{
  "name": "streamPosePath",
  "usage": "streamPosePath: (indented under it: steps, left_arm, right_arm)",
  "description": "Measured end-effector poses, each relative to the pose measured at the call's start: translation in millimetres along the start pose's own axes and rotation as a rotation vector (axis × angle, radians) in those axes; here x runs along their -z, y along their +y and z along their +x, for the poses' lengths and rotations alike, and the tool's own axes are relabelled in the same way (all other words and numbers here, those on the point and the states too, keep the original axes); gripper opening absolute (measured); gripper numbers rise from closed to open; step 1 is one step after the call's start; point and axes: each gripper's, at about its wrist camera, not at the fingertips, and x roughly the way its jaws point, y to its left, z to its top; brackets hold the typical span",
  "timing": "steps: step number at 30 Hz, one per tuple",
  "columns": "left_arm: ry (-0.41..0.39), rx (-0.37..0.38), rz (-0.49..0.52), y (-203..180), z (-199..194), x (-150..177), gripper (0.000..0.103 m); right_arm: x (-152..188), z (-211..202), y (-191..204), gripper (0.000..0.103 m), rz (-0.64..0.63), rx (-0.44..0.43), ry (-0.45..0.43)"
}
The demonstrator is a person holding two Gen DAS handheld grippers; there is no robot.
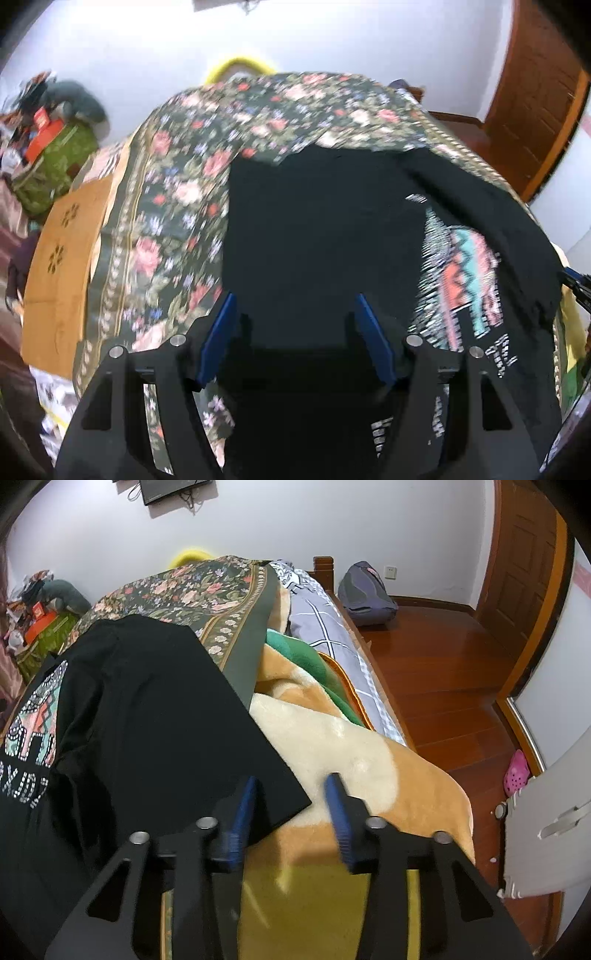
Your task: Fold small clothes
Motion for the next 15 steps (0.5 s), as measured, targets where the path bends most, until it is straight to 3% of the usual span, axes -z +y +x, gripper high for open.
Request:
streamPosePath:
  steps: [5, 10, 15]
  left_arm:
    - [0.020, -0.016, -0.043, 12.2, 7.8, 11.6, 0.067]
    - [0.012, -0.025, -0.053, 17.1, -1.1, 19.1, 0.067]
    - [-0.013, -0.028, -0.067, 21.9, -14.8, 22.0, 0.067]
  right_arm:
    - [0.1, 0.2, 10.2, 0.006, -0.053, 0.011, 0.021]
    - [-11.2, -25.1, 13.2, 0.005, -0.030, -0.045, -0.045]
    - [-45.6, -70.0, 26.4, 0.004, -0.026, -0.159, -0.122]
